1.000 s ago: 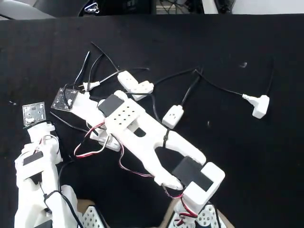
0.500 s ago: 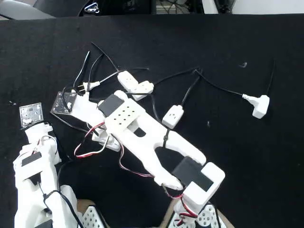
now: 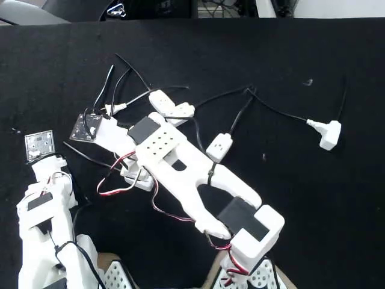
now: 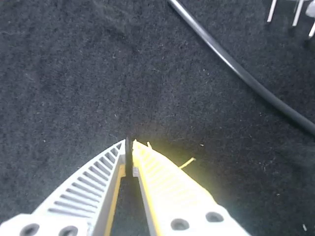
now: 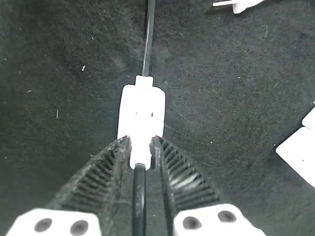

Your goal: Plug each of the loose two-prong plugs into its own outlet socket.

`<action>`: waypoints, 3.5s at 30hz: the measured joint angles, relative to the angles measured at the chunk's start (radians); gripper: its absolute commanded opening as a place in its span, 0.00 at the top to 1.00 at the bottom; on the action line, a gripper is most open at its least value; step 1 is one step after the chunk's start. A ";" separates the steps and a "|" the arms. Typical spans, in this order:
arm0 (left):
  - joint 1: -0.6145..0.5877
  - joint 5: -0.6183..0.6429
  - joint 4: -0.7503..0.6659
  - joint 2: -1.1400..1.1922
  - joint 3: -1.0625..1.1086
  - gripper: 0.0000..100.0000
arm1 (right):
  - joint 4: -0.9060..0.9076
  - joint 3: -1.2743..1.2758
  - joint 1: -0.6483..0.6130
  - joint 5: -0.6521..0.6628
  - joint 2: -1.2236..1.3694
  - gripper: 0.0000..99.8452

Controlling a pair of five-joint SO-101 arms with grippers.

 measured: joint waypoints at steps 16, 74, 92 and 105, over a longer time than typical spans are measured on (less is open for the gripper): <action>-0.002 0.000 0.000 0.000 0.000 0.97 | -0.014 -0.034 -0.008 0.041 0.017 0.99; -0.009 -0.002 0.000 0.000 0.000 0.97 | 0.121 -0.098 0.031 -0.032 0.098 0.85; -0.009 -0.002 0.000 0.000 0.000 0.97 | 0.095 -0.226 0.003 -0.249 0.098 0.86; -0.009 -0.002 0.000 0.000 0.000 0.97 | 0.135 -0.267 -0.043 -0.288 0.153 0.81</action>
